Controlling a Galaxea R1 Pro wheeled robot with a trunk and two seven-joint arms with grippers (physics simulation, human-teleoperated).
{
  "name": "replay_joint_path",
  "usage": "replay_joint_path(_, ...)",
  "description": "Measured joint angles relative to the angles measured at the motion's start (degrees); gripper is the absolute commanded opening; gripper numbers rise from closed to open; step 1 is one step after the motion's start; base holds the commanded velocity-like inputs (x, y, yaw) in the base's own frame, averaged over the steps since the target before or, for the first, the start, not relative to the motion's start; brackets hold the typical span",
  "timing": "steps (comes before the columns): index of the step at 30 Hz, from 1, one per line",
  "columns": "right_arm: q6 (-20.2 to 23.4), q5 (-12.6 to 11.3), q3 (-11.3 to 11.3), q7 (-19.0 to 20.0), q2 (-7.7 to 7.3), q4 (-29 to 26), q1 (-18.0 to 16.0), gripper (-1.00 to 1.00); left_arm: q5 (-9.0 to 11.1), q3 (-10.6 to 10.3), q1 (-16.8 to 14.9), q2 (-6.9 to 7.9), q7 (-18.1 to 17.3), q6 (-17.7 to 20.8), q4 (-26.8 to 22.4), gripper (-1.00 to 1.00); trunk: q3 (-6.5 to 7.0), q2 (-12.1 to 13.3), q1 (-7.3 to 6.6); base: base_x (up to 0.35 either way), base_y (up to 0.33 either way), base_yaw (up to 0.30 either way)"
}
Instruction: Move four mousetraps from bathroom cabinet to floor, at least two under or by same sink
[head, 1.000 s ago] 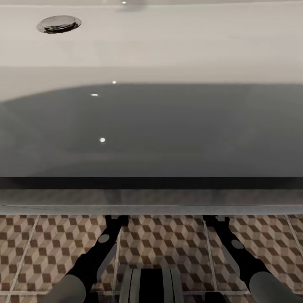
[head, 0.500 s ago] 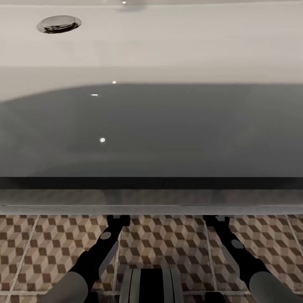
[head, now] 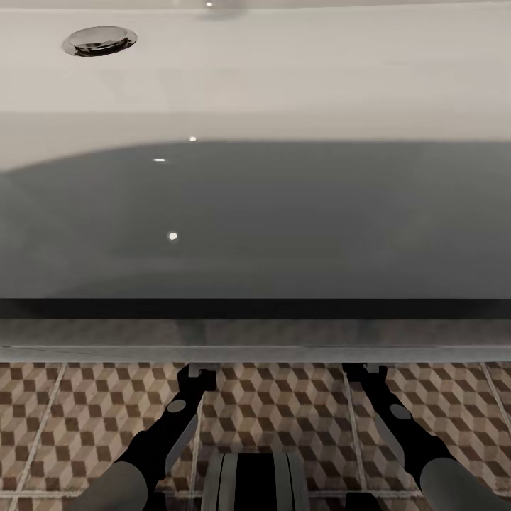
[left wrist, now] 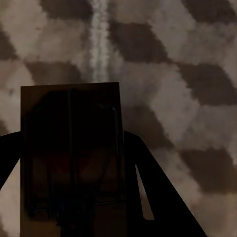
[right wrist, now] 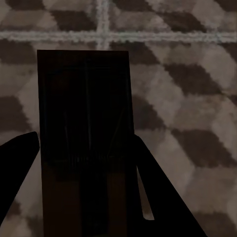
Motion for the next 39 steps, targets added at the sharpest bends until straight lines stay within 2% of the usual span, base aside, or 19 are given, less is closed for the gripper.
replay_joint_path(24,0.24,-0.01,0.0,-0.02,0.06,0.0,-0.06,-1.0,0.01,0.08,-0.08,0.19,0.05,-0.28,-0.38,-1.0,0.0,0.0,0.0,0.0,0.0,0.0)
replay_joint_path(32,5.3,0.13,0.0,-0.02,0.19,-0.08,-0.82,-1.0,0.01,0.09,-0.09,0.06,0.05,-0.29,-0.47,-1.0,0.0,0.0,0.0,0.0,0.0,0.0)
replay_joint_path(39,5.96,0.08,0.0,-0.01,0.86,0.03,-0.91,-1.0,0.08,0.09,-0.09,0.02,0.2,-0.28,-0.63,-1.0,0.0,0.0,0.0,0.0,0.0,0.0)
